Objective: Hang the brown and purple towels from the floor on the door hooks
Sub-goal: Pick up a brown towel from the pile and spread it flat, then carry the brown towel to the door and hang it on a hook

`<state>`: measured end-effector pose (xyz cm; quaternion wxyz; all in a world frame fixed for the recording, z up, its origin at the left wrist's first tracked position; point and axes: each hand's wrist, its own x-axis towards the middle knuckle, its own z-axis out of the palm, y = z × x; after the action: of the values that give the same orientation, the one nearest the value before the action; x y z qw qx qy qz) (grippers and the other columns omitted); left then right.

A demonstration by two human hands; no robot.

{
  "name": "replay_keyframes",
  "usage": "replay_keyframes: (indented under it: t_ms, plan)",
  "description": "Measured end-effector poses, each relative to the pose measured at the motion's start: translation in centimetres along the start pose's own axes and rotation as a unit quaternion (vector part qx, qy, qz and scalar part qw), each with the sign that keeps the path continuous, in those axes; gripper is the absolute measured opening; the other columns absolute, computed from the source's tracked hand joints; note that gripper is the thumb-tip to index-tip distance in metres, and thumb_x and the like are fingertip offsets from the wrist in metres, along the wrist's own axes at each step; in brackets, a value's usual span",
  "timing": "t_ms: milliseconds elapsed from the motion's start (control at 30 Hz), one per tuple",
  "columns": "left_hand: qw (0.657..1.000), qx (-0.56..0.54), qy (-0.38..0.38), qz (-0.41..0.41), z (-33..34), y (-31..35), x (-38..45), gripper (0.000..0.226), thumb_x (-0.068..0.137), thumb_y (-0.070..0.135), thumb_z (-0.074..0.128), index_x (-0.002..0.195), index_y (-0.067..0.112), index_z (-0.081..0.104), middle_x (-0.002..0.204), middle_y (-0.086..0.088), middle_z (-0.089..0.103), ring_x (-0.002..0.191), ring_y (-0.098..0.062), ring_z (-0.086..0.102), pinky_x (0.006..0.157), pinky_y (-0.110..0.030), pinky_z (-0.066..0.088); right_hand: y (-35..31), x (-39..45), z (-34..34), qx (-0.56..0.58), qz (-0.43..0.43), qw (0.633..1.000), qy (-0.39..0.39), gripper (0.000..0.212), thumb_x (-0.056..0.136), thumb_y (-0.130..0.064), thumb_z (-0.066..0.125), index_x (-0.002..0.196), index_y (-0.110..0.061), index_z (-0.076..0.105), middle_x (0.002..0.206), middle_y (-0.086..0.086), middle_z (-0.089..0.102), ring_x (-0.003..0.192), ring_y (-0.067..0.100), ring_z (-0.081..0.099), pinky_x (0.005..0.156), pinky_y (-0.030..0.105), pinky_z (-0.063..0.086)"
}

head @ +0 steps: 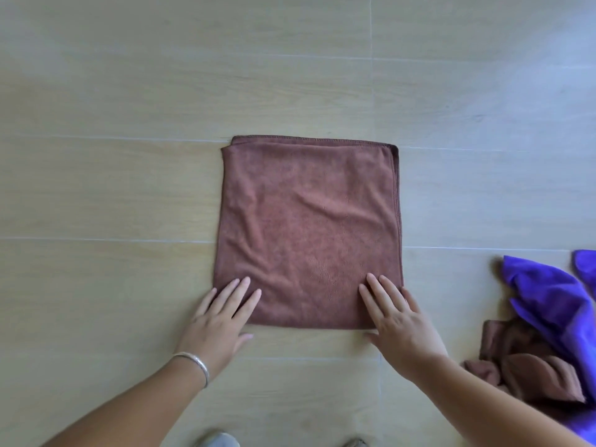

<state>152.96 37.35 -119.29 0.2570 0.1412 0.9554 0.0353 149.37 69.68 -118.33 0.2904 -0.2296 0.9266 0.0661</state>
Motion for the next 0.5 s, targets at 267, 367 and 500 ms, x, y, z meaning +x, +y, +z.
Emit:
replay_keyframes:
  t_ms: [267,367,500]
  plan:
    - [0.999,0.047,-0.010,-0.013,-4.5,-2.4,2.2,0.056,0.096,0.008,0.042,0.148,0.026,0.034,0.156,0.006,0.031,0.143,-0.011,0.029,0.108,-0.028,0.032,0.5,-0.1,-3.1,0.028,0.061,0.997,-0.048,0.059,0.097,-0.019,0.023,0.154,-0.027,0.009,0.162,-0.001,0.007,0.149,0.022,0.003,0.120,0.040,0.008]
    - [0.997,0.062,-0.027,-0.046,-8.5,-2.7,1.7,0.051,0.094,0.008,0.038,0.142,0.025,0.039,0.143,0.004,0.048,0.131,-0.015,0.045,0.099,-0.029,0.038,1.1,-1.2,-7.0,0.020,0.075,0.997,-0.025,0.056,0.095,-0.016,0.024,0.150,-0.027,0.020,0.160,0.000,0.017,0.149,0.022,0.007,0.120,0.041,0.008]
    - [0.991,0.110,-0.032,-0.061,-15.0,-2.2,0.2,0.037,0.086,0.005,0.045,0.117,0.025,0.051,0.112,0.004,0.064,0.104,-0.021,0.061,0.072,-0.031,0.042,1.7,-3.0,-13.0,0.005,0.083,0.996,0.010,0.049,0.091,-0.011,0.025,0.137,-0.025,0.038,0.150,-0.003,0.035,0.148,0.021,0.012,0.119,0.040,0.011]
